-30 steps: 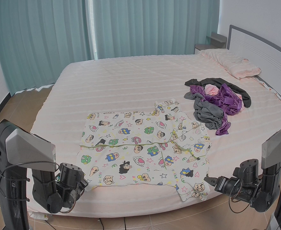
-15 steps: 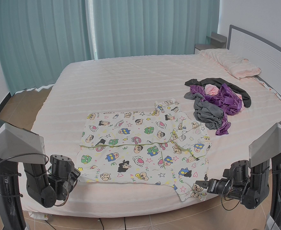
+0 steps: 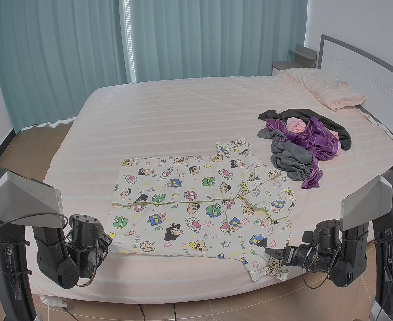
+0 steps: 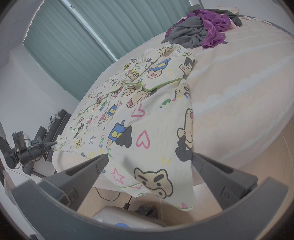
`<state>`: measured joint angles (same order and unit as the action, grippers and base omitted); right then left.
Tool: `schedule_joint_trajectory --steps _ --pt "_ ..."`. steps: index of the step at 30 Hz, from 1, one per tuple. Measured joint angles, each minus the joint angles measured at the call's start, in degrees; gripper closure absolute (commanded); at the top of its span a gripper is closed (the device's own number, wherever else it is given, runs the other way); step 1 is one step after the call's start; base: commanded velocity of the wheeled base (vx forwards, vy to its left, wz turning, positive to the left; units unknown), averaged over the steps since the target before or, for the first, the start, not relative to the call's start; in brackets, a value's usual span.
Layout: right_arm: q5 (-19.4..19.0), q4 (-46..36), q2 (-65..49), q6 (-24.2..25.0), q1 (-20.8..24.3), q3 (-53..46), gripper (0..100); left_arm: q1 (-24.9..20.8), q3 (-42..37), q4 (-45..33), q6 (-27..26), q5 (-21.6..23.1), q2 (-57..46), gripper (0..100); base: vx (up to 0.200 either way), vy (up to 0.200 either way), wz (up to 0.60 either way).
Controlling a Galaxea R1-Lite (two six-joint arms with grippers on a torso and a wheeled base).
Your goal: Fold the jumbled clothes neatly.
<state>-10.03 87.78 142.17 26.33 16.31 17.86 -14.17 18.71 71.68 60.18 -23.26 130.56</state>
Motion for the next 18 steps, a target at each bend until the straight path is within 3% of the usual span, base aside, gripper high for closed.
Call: schedule_joint_trajectory --steps 1,9,18 --pt "0.00 -0.15 0.23 -0.06 0.06 0.44 100 0.00 0.00 0.02 0.00 0.00 0.00 100 0.000 0.000 0.00" --pt "0.27 1.19 0.01 -0.01 -0.17 0.94 100 -0.09 0.00 0.06 -0.02 0.00 0.00 100 0.000 0.000 0.00" --pt "1.96 1.22 -1.84 0.11 -4.35 5.32 100 -0.05 0.44 0.09 -0.09 0.00 0.00 100 0.000 0.000 0.00"
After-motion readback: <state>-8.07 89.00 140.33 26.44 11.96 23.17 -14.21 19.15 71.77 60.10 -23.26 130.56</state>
